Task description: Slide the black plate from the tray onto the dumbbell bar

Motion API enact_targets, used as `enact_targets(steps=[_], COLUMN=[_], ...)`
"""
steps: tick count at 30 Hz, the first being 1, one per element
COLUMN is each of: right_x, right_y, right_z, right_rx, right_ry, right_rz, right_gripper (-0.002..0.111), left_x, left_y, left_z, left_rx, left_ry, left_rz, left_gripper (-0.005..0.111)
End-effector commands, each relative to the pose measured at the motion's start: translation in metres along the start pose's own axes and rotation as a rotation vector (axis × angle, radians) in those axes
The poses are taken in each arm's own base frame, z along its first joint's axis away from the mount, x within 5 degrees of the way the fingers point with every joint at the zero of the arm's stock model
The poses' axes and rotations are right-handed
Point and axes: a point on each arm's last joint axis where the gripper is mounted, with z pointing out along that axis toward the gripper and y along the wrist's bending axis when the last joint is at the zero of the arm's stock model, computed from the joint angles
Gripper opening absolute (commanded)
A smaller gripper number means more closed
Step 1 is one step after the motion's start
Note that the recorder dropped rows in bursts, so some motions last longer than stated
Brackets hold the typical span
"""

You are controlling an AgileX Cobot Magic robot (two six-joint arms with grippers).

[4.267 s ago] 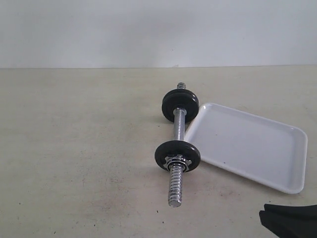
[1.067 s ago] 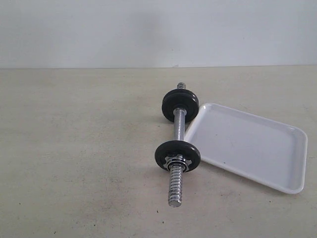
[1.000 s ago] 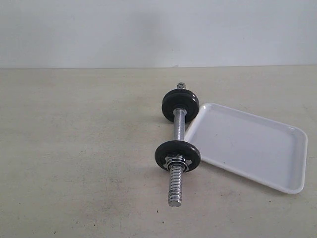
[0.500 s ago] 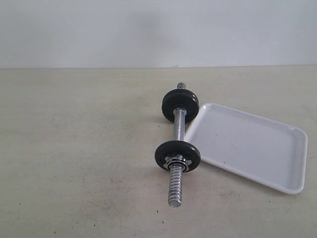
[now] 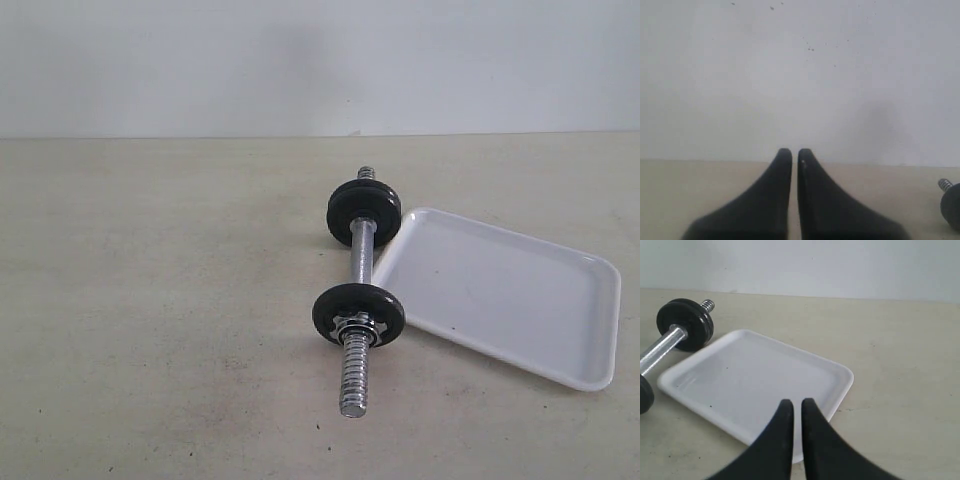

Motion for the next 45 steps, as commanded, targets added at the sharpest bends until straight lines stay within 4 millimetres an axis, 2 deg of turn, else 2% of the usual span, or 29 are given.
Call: enact_targets(steps=[1,35,38,45], right_x=[0.0007,-0.0010,-0.0010,-0.0010], right_y=[-0.0013,-0.0048,-0.0048,-0.0048], right_z=[0.0001,-0.0001,-0.0001,-0.0001], right_rx=[0.022,0.084,0.084,0.084], right_ry=[-0.005,-0.022,-0.022,-0.022], right_rz=[-0.011,-0.009,-0.009,-0.009], right_gripper=[0.004,0.004,0.004,0.004], left_x=[-0.0003,-0.0006,-0.0013,-0.0041], left_y=[-0.0012,-0.0017,-0.0013,0.0010], left_z=[-0.0012,-0.0013,-0.0013,-0.0014], left_rx=[0.012,0.017,0.014,-0.002], left_ry=[-0.018,-0.021,-0.028,-0.061], left_rz=[0.003,-0.001,-0.064,-0.369], left_gripper=[0.004,0.004,0.004,0.004])
